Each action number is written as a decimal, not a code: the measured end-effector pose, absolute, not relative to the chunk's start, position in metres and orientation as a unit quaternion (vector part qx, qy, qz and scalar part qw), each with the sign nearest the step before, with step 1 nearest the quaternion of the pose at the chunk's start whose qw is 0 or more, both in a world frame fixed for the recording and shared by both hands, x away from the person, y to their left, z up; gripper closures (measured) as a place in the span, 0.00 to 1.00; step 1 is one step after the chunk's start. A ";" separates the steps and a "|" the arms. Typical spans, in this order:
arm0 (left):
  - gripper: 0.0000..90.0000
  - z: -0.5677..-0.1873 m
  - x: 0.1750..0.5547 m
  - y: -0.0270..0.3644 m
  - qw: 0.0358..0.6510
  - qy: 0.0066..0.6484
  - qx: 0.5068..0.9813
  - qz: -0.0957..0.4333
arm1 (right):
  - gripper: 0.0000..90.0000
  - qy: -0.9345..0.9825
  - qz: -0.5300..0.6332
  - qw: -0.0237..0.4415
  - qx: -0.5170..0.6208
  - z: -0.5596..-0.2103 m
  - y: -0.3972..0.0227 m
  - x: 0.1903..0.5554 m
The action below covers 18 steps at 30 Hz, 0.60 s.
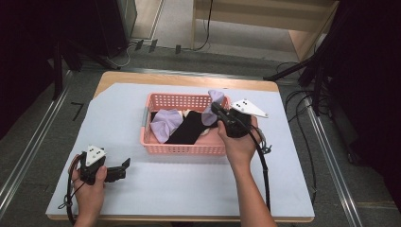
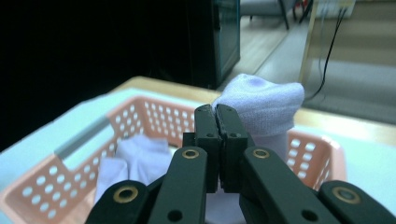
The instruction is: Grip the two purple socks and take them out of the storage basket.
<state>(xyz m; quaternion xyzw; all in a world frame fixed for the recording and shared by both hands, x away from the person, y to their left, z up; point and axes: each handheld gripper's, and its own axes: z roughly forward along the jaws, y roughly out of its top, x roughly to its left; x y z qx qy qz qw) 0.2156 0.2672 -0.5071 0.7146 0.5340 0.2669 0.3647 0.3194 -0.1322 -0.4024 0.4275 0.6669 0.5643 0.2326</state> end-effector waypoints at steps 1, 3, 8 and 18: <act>0.00 -0.507 0.216 0.267 0.365 0.533 0.715 0.267 | 0.99 0.662 0.570 0.237 0.425 -0.401 -0.134 0.318; 0.00 -0.507 0.216 0.267 0.365 0.533 0.715 0.267 | 0.99 0.656 0.577 0.247 0.419 -0.399 -0.137 0.316; 0.00 -0.507 0.216 0.267 0.366 0.533 0.714 0.267 | 0.99 0.629 0.590 0.280 0.421 -0.396 -0.150 0.311; 0.00 -0.507 0.215 0.267 0.367 0.530 0.715 0.270 | 0.99 0.582 0.584 0.331 0.459 -0.394 -0.198 0.305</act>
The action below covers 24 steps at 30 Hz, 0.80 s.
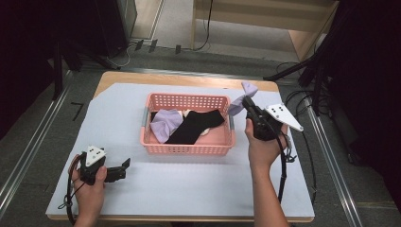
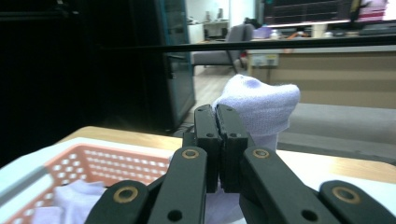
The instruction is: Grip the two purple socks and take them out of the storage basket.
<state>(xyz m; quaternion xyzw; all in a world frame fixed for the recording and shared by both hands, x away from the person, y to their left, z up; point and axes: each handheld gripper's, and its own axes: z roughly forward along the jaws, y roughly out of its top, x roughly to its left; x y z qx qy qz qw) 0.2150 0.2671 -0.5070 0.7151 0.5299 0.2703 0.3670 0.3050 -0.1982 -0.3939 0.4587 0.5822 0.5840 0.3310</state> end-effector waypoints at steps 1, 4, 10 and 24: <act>0.00 -0.507 0.215 0.267 0.368 0.531 0.713 0.271 | 0.99 0.580 0.579 0.337 0.464 -0.396 -0.204 0.304; 0.00 -0.507 0.215 0.267 0.369 0.532 0.712 0.272 | 0.99 0.578 0.568 0.344 0.475 -0.402 -0.216 0.303; 0.00 -0.507 0.214 0.267 0.369 0.531 0.713 0.270 | 0.99 0.576 0.540 0.354 0.502 -0.424 -0.235 0.300; 0.00 -0.507 0.215 0.267 0.369 0.532 0.713 0.271 | 0.90 0.578 0.508 0.353 0.532 -0.451 -0.243 0.300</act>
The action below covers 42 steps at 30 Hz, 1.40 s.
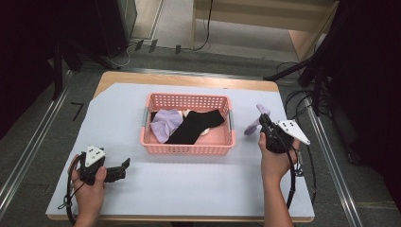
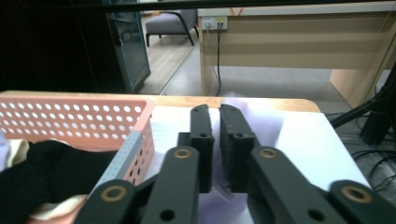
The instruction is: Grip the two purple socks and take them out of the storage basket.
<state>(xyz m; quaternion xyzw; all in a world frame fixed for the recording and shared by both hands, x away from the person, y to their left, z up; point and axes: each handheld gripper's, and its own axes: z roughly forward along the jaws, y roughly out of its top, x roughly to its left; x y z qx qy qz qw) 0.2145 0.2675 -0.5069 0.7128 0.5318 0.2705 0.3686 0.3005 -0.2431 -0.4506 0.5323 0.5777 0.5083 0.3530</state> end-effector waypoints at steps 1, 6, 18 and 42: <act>0.00 -0.507 0.214 0.267 0.368 0.532 0.713 0.271 | 0.88 0.576 0.512 0.352 0.531 -0.451 -0.244 0.301; 0.00 -0.507 0.215 0.267 0.370 0.532 0.712 0.271 | 0.87 0.556 0.532 0.348 0.535 -0.444 -0.237 0.301; 0.00 -0.507 0.215 0.268 0.372 0.532 0.713 0.266 | 0.84 0.639 0.546 0.296 0.454 -0.423 -0.141 0.317; 0.00 -0.507 0.215 0.269 0.372 0.536 0.710 0.264 | 0.76 0.751 0.440 0.127 0.475 -0.443 -0.012 0.364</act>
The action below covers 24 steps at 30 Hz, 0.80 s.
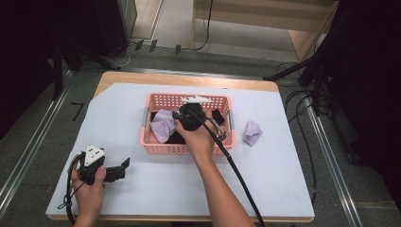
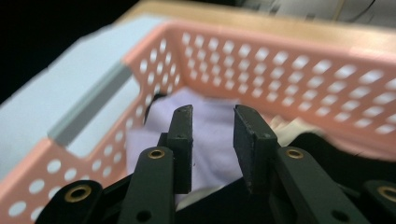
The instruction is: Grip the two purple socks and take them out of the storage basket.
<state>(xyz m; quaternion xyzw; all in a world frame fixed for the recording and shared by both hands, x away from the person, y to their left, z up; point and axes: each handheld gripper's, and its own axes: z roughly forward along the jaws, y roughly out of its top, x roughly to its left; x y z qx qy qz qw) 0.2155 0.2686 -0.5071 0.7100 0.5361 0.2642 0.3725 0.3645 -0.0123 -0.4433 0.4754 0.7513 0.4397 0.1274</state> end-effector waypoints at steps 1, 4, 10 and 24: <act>0.00 -0.507 0.216 0.269 0.373 0.536 0.709 0.264 | 0.76 0.759 0.428 0.122 0.474 -0.446 -0.008 0.366; 0.00 -0.507 0.216 0.269 0.374 0.536 0.709 0.265 | 0.70 0.779 0.393 0.090 0.480 -0.451 0.004 0.368; 0.00 -0.507 0.216 0.269 0.373 0.536 0.710 0.264 | 0.63 0.813 0.326 0.065 0.478 -0.458 0.023 0.373; 0.00 -0.507 0.216 0.269 0.373 0.538 0.709 0.261 | 0.95 0.832 0.301 0.089 0.457 -0.459 0.032 0.370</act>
